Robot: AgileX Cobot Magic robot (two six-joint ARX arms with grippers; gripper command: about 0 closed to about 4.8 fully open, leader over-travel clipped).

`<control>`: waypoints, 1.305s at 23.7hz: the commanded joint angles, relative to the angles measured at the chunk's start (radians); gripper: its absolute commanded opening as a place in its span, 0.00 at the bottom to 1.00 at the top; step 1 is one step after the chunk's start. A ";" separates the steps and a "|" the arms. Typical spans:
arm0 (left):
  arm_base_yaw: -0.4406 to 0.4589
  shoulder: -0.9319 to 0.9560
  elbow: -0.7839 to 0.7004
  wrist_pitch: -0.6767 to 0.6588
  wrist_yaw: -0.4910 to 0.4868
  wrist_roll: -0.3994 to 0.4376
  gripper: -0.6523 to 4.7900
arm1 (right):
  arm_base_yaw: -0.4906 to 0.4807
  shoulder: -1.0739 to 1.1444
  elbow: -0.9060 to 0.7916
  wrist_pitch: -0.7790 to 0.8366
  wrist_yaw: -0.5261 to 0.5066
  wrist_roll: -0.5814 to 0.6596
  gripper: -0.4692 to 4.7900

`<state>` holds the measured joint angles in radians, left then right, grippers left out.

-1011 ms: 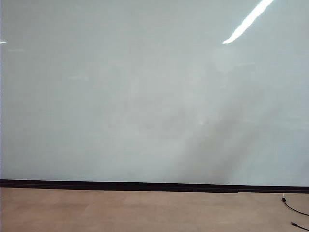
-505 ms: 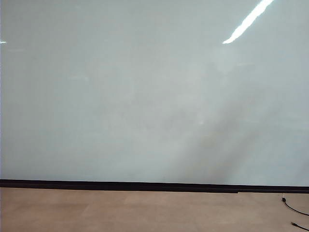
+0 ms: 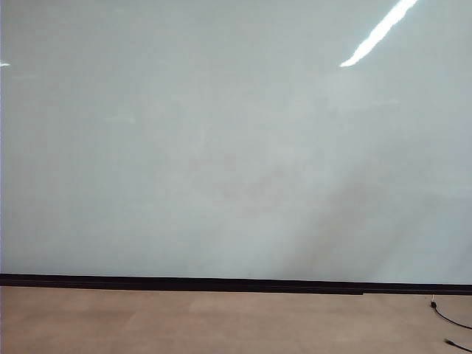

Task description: Pick up the pen on the shelf to the right of the whiteboard and write the letter Z.

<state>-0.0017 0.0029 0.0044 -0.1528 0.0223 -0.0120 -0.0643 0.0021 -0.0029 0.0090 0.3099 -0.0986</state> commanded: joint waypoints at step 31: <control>0.000 0.000 0.002 0.011 0.000 0.004 0.11 | -0.106 -0.001 0.004 0.053 -0.029 -0.014 1.00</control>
<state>-0.0017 0.0029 0.0044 -0.1528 0.0223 -0.0120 -0.1497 0.0017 -0.0029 0.0387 0.3187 -0.1101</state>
